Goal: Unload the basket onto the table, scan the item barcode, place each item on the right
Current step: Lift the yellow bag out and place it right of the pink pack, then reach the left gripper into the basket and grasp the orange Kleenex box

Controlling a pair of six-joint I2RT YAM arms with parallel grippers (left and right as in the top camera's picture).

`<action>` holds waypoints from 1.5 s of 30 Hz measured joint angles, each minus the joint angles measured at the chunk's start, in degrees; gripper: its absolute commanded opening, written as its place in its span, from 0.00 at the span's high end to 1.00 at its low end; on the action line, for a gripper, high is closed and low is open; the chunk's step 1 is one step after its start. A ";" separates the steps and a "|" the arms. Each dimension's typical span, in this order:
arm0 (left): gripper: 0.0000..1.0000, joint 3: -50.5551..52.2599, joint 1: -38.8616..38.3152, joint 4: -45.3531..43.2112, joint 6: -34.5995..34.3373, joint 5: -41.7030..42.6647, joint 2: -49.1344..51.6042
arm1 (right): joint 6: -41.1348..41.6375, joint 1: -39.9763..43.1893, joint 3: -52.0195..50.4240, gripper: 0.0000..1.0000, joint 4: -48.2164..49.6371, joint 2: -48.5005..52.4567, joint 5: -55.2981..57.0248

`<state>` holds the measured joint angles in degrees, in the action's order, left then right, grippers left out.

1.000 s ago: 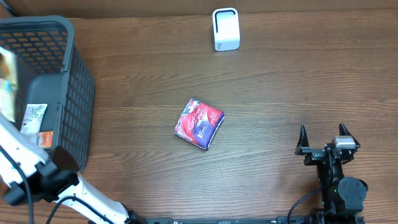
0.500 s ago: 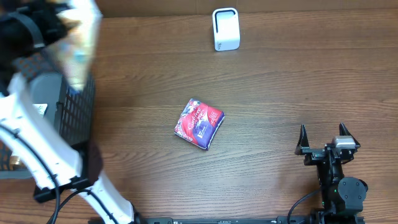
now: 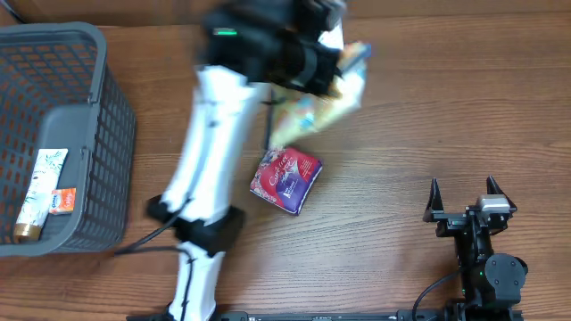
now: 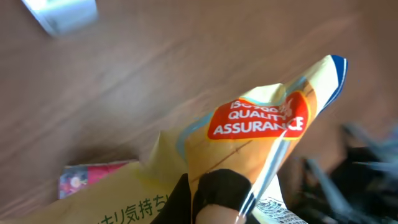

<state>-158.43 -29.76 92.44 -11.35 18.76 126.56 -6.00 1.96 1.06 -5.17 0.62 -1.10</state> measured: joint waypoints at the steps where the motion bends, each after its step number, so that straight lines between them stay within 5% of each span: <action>1: 0.96 0.50 -2.08 -0.09 -0.79 -2.69 2.16 | 0.00 0.00 0.00 0.00 0.00 0.00 0.02; 8: 0.96 1.40 -8.83 -3.50 -5.70 -13.27 16.22 | -0.02 -0.02 0.00 0.00 0.00 0.00 0.02; 11: 0.85 1.44 -8.87 -6.43 -6.71 -11.41 19.61 | 0.00 0.00 0.00 0.00 0.00 0.00 0.02; 15: 0.47 1.46 -8.46 -8.52 -7.34 -5.90 20.59 | 0.00 0.00 0.00 0.00 0.00 0.00 0.00; 16: 0.44 1.40 -8.39 -8.72 -7.37 -4.66 20.57 | 0.00 0.00 0.00 0.00 -0.04 0.00 0.02; 26: 0.41 -6.58 -5.07 -3.89 -8.02 0.59 18.95 | 0.00 0.00 0.00 0.00 0.00 0.00 0.02; 34: 0.33 -13.70 10.21 1.11 -8.04 -5.16 2.73 | -0.02 -0.02 0.00 0.00 -0.04 0.00 0.00; 45: 0.33 -15.43 50.58 3.15 -7.98 -14.03 -20.17 | 0.00 0.00 0.00 0.00 0.00 0.00 0.02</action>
<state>-173.86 20.82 95.59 -19.33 4.73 106.39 -6.00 1.96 1.06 -5.17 0.62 -1.08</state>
